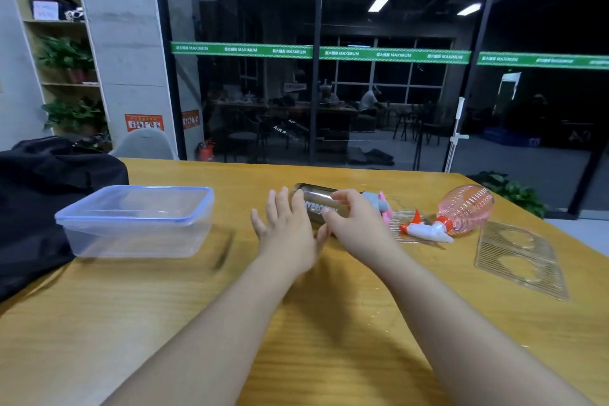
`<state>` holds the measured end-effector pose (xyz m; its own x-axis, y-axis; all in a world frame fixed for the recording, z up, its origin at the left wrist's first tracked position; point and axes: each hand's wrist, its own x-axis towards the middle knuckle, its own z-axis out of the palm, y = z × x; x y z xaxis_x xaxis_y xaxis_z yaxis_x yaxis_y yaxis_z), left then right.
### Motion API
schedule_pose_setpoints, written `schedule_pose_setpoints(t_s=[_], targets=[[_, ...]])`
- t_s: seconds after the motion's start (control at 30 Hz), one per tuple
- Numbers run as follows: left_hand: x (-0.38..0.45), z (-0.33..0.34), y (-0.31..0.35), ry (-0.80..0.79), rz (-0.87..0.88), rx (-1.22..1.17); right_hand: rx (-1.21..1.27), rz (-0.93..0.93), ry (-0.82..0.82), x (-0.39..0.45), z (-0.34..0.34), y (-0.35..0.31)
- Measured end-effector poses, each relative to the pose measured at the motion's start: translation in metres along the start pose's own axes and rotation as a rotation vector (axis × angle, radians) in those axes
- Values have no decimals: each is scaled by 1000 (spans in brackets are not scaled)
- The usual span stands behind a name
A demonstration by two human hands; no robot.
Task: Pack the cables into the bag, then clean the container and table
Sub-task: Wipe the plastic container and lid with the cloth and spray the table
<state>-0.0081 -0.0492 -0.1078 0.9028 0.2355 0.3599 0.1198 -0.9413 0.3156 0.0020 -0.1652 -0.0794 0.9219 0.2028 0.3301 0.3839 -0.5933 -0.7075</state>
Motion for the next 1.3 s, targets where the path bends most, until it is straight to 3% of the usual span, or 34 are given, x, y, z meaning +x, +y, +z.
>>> schedule_pose_setpoints(t_s=[0.13,0.3,0.43,0.63,0.93,1.13,1.3], targets=[[8,8,-2,17,50,-57,-208,32,109,16,-9,18],[8,11,-28,78,149,-163,-293,97,199,33,-27,34],[8,15,-34,76,137,-266,-261,229,134,49,-34,41],[11,18,-39,89,100,-363,44,483,-59,51,-39,41],[15,17,-40,118,56,-421,77,431,-184,57,-33,63],[13,14,-41,118,42,-442,120,394,-120,61,-26,66],[12,13,-40,124,47,-443,296,352,-59,67,-22,60]])
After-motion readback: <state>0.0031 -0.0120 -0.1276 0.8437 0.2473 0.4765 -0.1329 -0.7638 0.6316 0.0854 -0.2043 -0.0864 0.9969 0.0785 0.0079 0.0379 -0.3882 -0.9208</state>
